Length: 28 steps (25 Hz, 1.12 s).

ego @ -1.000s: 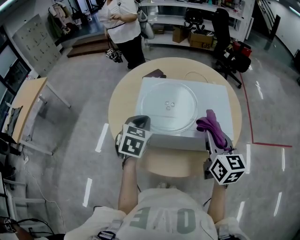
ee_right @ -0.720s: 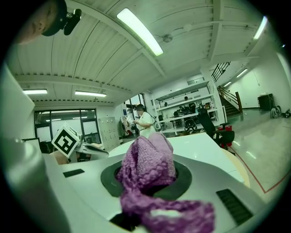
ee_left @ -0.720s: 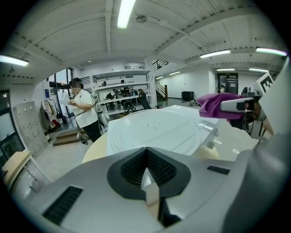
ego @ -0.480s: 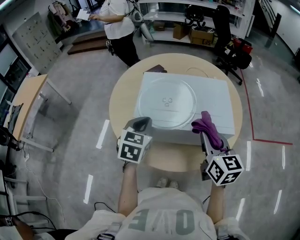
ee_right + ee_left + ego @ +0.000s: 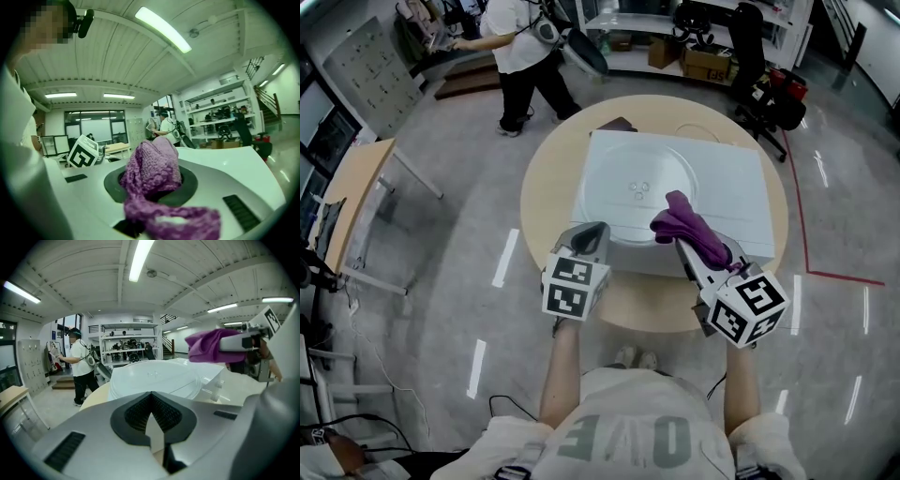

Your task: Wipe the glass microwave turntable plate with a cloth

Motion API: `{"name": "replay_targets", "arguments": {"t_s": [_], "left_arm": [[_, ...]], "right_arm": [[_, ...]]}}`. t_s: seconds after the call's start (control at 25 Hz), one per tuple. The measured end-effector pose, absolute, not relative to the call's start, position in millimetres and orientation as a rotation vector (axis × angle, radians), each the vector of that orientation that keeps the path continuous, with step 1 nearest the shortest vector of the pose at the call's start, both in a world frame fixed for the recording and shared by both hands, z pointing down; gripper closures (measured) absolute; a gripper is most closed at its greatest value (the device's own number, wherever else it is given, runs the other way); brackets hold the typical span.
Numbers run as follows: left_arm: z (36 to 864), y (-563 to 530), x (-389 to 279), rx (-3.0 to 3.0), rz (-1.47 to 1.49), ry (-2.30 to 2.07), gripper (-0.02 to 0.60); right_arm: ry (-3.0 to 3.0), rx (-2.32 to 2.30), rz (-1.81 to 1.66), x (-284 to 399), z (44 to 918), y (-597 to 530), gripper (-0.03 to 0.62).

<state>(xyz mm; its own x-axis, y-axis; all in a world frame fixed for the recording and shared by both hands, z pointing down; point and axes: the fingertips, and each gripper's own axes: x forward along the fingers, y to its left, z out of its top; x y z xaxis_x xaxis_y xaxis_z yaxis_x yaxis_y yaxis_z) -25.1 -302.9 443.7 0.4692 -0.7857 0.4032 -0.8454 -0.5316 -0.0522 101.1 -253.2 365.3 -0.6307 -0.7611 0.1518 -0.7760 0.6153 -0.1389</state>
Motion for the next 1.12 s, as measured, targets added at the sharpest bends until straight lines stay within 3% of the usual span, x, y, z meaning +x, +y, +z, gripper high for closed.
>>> {"name": "replay_targets", "arguments": {"t_s": [0.24, 0.64, 1.12], "left_arm": [[444.3, -301.2, -24.7, 2.561, 0.543, -1.411, 0.578], [446.1, -302.5, -25.1, 2.571, 0.477, -1.387, 0.578], [443.3, -304.6, -24.2, 2.582, 0.484, -1.377, 0.578]], "right_arm": [[-2.732, 0.971, 0.111, 24.9, 354.7, -308.2, 0.546], [-2.438, 0.557, 0.051, -50.4, 418.9, -348.6, 0.546], [-2.324, 0.723, 0.085, -39.8, 424.2, -420.6, 0.546]]}}
